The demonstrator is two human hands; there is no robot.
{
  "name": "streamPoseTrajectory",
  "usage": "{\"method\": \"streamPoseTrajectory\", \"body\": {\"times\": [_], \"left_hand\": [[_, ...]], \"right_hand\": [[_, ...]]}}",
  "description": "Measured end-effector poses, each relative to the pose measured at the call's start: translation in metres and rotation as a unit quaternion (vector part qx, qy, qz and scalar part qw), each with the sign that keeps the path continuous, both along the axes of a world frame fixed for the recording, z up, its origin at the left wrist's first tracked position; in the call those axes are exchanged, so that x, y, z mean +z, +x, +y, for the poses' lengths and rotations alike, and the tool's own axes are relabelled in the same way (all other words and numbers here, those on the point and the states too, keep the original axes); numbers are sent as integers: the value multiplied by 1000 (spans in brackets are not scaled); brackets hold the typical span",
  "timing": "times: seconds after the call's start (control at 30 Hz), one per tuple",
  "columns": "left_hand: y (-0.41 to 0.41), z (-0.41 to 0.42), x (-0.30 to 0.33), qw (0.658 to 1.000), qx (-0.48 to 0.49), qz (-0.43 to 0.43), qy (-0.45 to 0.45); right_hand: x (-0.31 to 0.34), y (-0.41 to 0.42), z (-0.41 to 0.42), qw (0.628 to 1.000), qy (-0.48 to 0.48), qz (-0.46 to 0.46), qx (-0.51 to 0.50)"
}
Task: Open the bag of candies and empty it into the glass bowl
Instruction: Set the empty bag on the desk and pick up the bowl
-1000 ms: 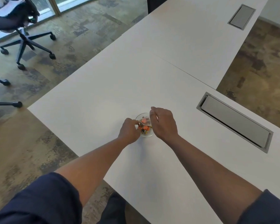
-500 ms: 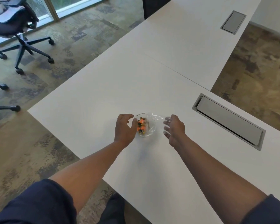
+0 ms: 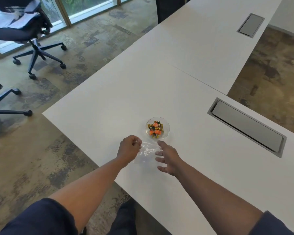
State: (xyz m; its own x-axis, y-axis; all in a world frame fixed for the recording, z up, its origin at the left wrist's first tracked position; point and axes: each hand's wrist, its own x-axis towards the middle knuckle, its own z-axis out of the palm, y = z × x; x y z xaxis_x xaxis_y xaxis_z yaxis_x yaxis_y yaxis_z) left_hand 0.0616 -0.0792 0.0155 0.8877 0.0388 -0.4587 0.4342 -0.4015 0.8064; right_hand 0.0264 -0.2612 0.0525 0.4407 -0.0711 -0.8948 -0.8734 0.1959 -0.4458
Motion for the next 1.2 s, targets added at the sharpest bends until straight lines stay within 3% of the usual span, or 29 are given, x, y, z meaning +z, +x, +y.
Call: {"method": "streamPoseTrajectory", "body": {"times": [0.2, 0.53, 0.67, 0.8, 0.93, 1.07, 1.2], "left_hand": [[-5, 30, -23, 997, -5, 32, 71], [0, 34, -38, 995, 13, 53, 89], [6, 26, -36, 996, 13, 36, 86], [13, 9, -24, 991, 13, -42, 125], [25, -11, -12, 995, 24, -77, 55], [41, -35, -4, 991, 69, -72, -91], [54, -55, -12, 981, 96, -64, -158]], "right_hand": [[-23, -13, 21, 997, -29, -27, 64], [-36, -16, 20, 996, -49, -14, 71], [-38, -16, 10, 996, -71, -32, 40], [-39, -10, 3, 990, -122, -74, -9], [-33, 0, -2, 976, -155, -130, -79], [-35, 18, -10, 961, -124, -208, -136], [-38, 46, -11, 950, -89, -254, -161]]}}
